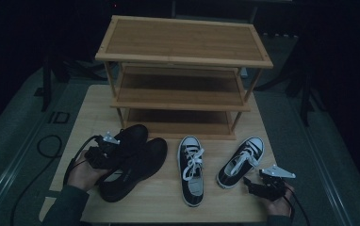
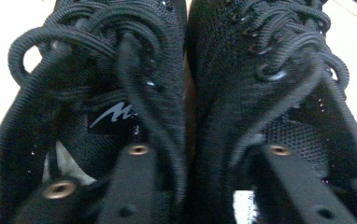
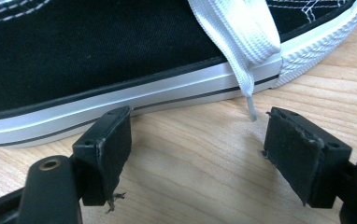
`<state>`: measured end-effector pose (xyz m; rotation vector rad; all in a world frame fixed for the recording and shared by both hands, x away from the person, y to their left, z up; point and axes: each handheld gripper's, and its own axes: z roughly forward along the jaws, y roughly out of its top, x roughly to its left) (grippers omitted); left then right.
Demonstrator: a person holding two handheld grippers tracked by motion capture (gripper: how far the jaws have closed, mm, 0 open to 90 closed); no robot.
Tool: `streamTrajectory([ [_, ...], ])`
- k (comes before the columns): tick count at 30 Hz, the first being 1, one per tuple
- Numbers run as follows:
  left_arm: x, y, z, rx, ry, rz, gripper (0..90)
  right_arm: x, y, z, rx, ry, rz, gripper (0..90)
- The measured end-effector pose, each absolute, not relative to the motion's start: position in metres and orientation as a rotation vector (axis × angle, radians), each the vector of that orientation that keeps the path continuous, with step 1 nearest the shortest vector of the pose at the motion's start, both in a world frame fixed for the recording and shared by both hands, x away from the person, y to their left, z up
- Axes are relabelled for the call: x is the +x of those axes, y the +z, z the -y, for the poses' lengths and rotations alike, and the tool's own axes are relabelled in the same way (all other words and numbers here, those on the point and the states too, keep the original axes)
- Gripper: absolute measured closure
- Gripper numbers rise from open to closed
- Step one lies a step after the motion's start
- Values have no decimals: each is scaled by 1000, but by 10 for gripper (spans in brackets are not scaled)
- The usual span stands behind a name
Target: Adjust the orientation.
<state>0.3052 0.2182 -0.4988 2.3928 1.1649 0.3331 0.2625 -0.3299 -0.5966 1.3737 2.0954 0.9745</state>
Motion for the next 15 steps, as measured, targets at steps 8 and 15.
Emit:
streamTrajectory([
  [8, 303, -499, -219, 2374, 372, -1171, 861, 263, -597, 330, 1373, 974, -2096, 230],
  [15, 301, -500, -219, 2343, 387, -1189, 864, 263, -597, 330, 1373, 974, -2096, 230],
])
